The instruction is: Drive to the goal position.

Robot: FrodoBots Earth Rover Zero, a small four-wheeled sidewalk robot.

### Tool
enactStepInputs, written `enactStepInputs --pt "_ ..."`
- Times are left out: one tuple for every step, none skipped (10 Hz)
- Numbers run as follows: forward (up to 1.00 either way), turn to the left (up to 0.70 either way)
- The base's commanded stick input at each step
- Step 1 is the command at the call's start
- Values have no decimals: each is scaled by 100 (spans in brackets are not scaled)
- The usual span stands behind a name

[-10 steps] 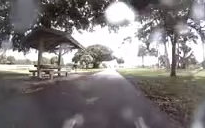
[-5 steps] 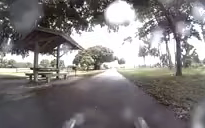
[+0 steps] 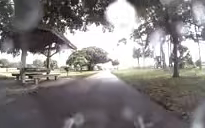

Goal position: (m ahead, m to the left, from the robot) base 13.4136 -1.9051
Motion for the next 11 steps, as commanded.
enactStepInputs --pt "85 0" --pt "85 0" --pt "85 0" --pt "85 0" --pt "85 0" --pt "85 0" --pt "85 -10" --pt "85 -33" --pt "85 -33" --pt "85 -33" --pt "85 -17"
